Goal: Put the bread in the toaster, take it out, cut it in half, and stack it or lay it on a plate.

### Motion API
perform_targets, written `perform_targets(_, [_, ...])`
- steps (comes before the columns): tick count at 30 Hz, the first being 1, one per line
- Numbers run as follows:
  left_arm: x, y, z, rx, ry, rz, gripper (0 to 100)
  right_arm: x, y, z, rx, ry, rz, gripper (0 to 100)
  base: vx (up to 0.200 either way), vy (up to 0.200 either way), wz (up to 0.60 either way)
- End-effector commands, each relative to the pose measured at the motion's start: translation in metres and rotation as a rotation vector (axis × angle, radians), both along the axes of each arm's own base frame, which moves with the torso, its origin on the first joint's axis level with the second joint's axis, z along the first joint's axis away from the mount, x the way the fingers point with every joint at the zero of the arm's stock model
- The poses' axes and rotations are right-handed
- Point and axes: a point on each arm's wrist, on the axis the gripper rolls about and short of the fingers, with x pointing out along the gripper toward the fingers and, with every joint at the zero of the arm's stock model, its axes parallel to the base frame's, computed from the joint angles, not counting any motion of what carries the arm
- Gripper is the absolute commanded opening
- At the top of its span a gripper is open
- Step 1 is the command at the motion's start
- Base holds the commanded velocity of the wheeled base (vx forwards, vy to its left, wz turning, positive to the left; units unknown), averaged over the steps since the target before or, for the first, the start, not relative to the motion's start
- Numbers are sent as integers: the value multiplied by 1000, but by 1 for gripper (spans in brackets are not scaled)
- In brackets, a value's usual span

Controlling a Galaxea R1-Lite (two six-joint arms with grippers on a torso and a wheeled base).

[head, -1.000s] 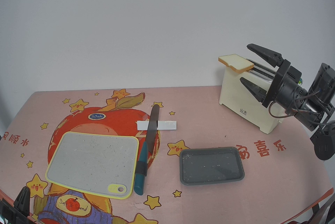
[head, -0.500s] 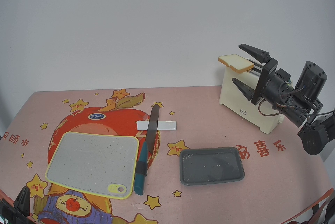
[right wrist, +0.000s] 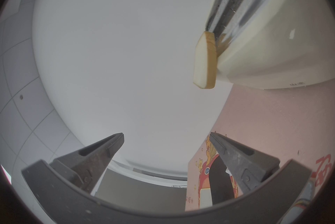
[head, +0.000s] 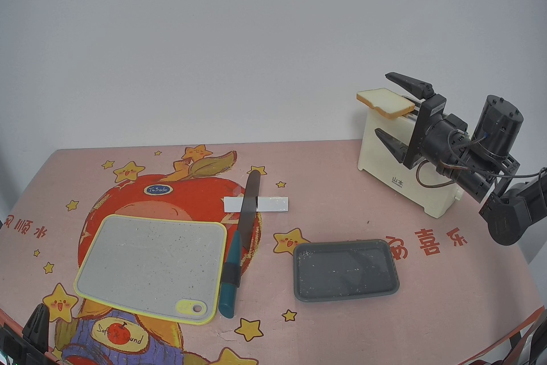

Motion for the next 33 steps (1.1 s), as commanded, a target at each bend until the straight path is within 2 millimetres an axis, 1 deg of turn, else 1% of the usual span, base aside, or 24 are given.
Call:
perform_targets(1, [0,0,-5,0,1,-1,0,4,0,5,19,-4,-16,100,0,0,0])
perform_targets(8, [0,0,-5,0,1,0,0,14,-2,1,4,51,-72,100,0,0,0])
perform_targets(13, [0,0,-5,0,1,0,0,18,-2,0,4,55,-78,100,0,0,0])
perform_targets(16, [0,0,-5,0,1,0,0,24,-4,-3,4,63,-106,100,0,0,0])
perform_targets(20, [0,0,-5,0,1,-1,0,26,-4,-7,0,73,-115,100,0,0,0])
perform_targets(26, [0,0,-5,0,1,0,0,30,-7,-7,4,69,-130,100,0,0,0])
perform_targets(33, [0,0,-5,0,1,0,0,31,-8,-5,7,62,-132,100,0,0,0])
